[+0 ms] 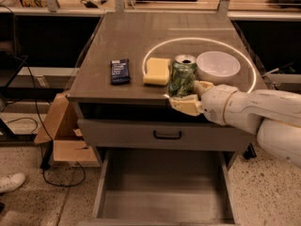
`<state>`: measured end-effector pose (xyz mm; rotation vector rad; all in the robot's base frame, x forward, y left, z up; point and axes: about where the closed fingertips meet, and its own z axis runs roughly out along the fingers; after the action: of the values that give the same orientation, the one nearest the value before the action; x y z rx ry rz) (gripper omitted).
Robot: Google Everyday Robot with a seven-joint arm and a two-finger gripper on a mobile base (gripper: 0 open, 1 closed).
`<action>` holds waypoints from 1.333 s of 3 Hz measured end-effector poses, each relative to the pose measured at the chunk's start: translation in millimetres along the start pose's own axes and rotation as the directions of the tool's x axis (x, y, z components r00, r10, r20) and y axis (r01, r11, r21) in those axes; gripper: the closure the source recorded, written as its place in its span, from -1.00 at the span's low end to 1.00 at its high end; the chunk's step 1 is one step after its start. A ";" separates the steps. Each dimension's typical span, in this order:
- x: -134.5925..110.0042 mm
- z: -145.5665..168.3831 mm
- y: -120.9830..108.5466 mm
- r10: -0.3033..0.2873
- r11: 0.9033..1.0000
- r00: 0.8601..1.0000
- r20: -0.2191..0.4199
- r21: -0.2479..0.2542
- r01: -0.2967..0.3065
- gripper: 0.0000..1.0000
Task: Pick green can from middle drawer and place on counter
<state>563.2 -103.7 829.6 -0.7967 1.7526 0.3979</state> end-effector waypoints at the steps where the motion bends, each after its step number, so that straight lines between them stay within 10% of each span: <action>1: 0.9 3.9 4.2 0.018 1.000 1.000 0.014 -0.007 -0.018 1.00; 4: -29.6 50.1 14.6 -0.021 0.996 0.997 0.071 -0.089 0.028 1.00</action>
Offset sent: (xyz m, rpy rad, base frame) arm 0.0298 0.0406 0.0063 0.0641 -0.0410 0.0830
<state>593.4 -52.7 839.1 -0.8573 1.6678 0.4851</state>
